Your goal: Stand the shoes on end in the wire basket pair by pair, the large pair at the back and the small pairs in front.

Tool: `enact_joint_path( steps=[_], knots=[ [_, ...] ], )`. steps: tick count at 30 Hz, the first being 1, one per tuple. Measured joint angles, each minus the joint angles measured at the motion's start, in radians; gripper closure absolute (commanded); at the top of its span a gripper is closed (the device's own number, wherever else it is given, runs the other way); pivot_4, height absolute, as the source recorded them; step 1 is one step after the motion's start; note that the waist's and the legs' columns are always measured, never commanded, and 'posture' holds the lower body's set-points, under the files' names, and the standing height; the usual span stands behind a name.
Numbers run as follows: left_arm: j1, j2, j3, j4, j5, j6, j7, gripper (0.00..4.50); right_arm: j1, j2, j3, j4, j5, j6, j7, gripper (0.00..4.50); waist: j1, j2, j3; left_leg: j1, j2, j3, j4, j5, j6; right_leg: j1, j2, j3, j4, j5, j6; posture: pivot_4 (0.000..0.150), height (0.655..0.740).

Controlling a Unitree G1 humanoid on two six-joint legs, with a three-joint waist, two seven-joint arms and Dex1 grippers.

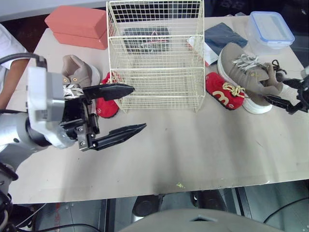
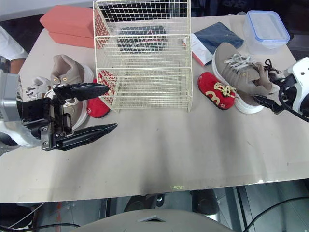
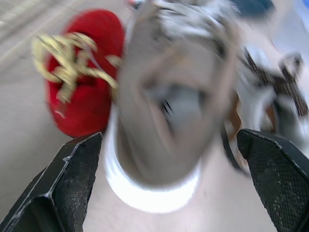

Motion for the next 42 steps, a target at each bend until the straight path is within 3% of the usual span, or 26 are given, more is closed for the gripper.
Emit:
enact_joint_path(
  steps=[8, 16, 20, 22, 26, 34, 42],
  knots=[
    [-0.034, 0.008, -0.014, 0.001, 0.006, 0.008, -0.003, 0.0, -0.011, 0.099, -0.068, 0.022, 0.083, 0.044, -0.084, 0.07, 0.0, 0.001, 0.0, 0.0, 0.0, 0.0, 0.0, 0.0, 0.0, 0.0, 0.0, 0.0, 0.0, 0.0, 0.0, 0.15, 0.74],
    [-0.038, 0.006, -0.038, 0.013, 0.031, 0.007, -0.027, 0.0, -0.019, 0.153, -0.042, 0.02, 0.119, 0.014, -0.109, 0.07, -0.002, 0.001, 0.0, 0.0, 0.001, 0.001, 0.0, 0.0, 0.0, 0.0, 0.001, 0.001, 0.0, 0.0, 0.0, 0.15, 0.74],
    [-0.037, 0.002, -0.035, 0.018, 0.031, 0.007, -0.049, 0.0, -0.019, 0.154, -0.036, 0.046, 0.111, -0.021, -0.122, 1.74, -0.003, 0.001, 0.0, 0.001, 0.001, 0.001, 0.0, 0.0, 0.0, 0.0, 0.001, 0.001, 0.001, 0.0, 0.0, 0.15, 0.74],
    [-0.037, -0.005, -0.032, 0.02, 0.03, 0.007, -0.057, 0.0, -0.019, 0.154, -0.031, 0.053, 0.11, -0.034, -0.122, 2.88, -0.004, 0.001, 0.0, 0.001, 0.001, 0.002, 0.0, 0.0, 0.0, 0.0, 0.002, 0.001, 0.001, 0.0, 0.0, 0.15, 0.74],
    [-0.036, -0.014, -0.032, 0.023, 0.033, 0.006, -0.06, 0.0, -0.016, 0.154, -0.02, 0.06, 0.107, -0.054, -0.127, 4.41, -0.002, 0.001, 0.0, 0.001, 0.001, 0.002, 0.0, 0.0, 0.0, 0.0, 0.002, 0.001, 0.001, 0.0, 0.0, 0.15, 0.74],
    [-0.024, -0.049, -0.034, 0.066, 0.107, -0.03, -0.131, 0.0, -0.018, 0.193, -0.024, 0.066, 0.1, -0.179, -0.158, 4.48, -0.002, 0.001, 0.001, 0.0, 0.001, 0.002, 0.0, 0.0, 0.0, 0.0, 0.002, 0.001, 0.001, 0.0, 0.0, 0.15, 0.74],
    [-0.036, -0.071, -0.046, 0.134, 0.178, -0.076, -0.203, 0.0, -0.221, 0.209, -0.138, 0.102, 0.128, -0.442, -0.181, 4.48, -0.002, 0.005, 0.003, 0.0, 0.002, 0.002, 0.0, 0.0, 0.0, -0.001, 0.004, 0.001, -0.001, 0.0, 0.0, 0.15, 0.74]
  ],
)
